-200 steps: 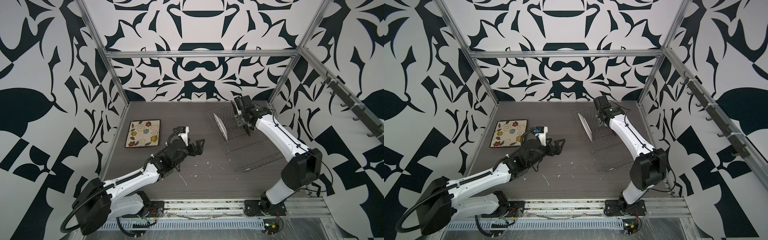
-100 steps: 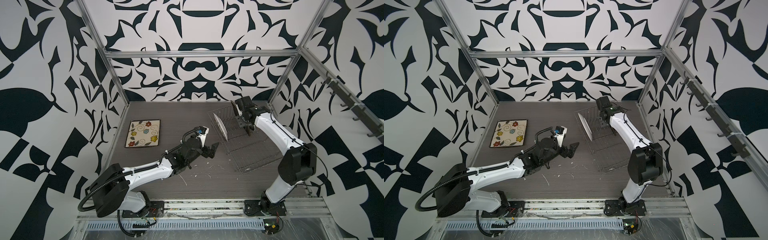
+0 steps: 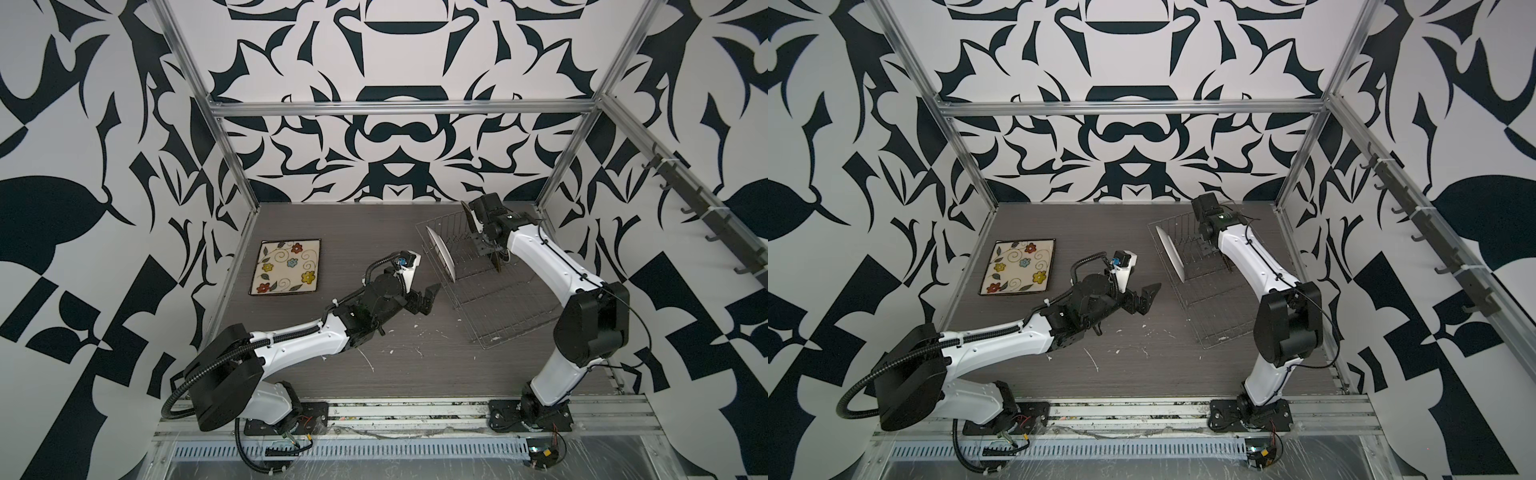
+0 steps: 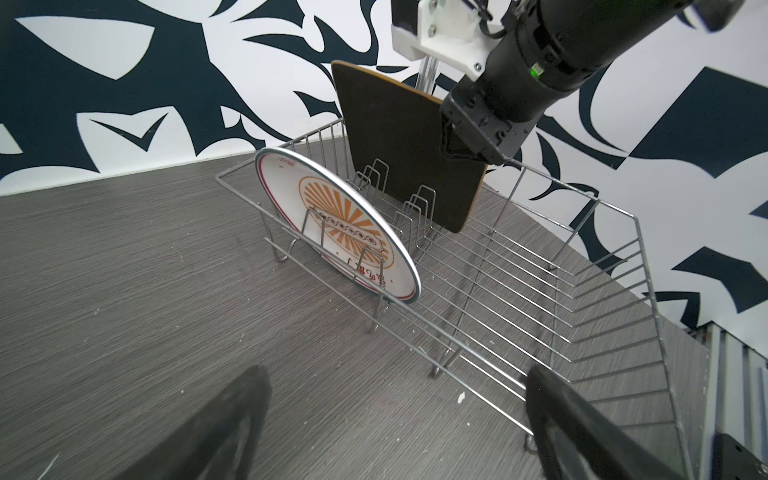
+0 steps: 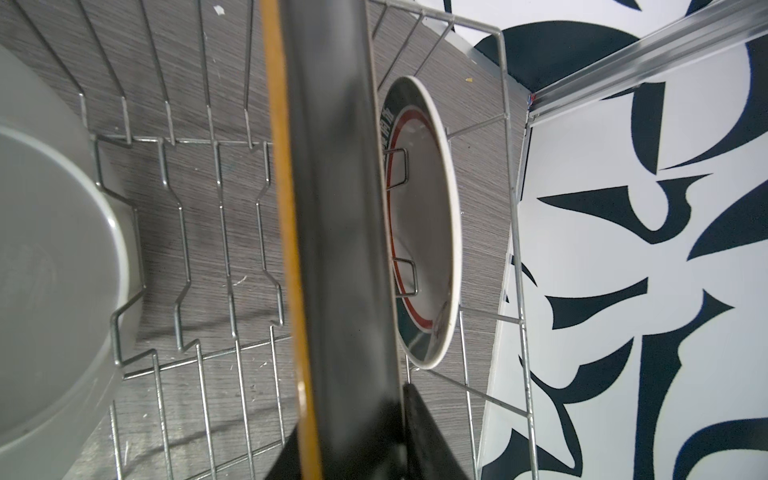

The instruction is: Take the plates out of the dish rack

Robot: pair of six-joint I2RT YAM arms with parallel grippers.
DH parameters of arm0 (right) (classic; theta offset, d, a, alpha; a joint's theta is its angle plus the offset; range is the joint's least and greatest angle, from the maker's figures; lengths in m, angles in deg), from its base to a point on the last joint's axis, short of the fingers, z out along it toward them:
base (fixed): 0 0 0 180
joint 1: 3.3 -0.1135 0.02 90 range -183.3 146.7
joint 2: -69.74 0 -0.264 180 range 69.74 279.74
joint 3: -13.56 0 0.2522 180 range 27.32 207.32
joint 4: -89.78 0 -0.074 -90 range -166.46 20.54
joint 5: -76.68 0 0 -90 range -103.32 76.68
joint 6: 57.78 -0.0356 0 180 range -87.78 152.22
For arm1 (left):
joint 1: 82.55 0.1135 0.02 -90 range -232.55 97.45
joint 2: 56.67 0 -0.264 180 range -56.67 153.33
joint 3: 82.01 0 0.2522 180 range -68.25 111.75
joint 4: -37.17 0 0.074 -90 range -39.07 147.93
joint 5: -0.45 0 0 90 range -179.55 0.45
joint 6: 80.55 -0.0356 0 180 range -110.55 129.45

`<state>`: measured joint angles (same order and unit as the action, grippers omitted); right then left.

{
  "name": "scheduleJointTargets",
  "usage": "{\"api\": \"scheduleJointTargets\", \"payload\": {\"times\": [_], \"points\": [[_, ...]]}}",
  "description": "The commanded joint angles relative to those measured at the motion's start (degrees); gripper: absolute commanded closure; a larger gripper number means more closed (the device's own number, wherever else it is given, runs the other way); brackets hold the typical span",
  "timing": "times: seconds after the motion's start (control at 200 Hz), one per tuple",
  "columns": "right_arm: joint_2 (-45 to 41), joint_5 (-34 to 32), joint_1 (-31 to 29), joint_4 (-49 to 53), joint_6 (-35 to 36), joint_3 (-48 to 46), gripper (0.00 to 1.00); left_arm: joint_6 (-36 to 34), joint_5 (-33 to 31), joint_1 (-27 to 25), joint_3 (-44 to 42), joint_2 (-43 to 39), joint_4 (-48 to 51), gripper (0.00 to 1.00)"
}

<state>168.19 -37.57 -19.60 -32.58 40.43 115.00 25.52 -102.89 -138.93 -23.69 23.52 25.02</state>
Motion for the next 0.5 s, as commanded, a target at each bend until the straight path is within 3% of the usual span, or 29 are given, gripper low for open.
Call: {"api": "scheduleJointTargets", "payload": {"times": [0.0,0.275,0.49], "points": [[-1.0,0.2,-0.2,-0.9,0.4,1.1,0.72,0.5,0.9,0.0,-1.2,-1.9,-2.4,0.01],[-1.4,-1.0,-0.2,-1.5,0.6,1.3,0.93,1.4,0.1,0.0,-1.8,-2.4,-2.2,0.01],[-1.3,-2.9,-0.3,-1.3,0.8,1.4,0.99,1.5,-0.1,0.0,-1.8,-2.5,-2.1,0.01]]}}
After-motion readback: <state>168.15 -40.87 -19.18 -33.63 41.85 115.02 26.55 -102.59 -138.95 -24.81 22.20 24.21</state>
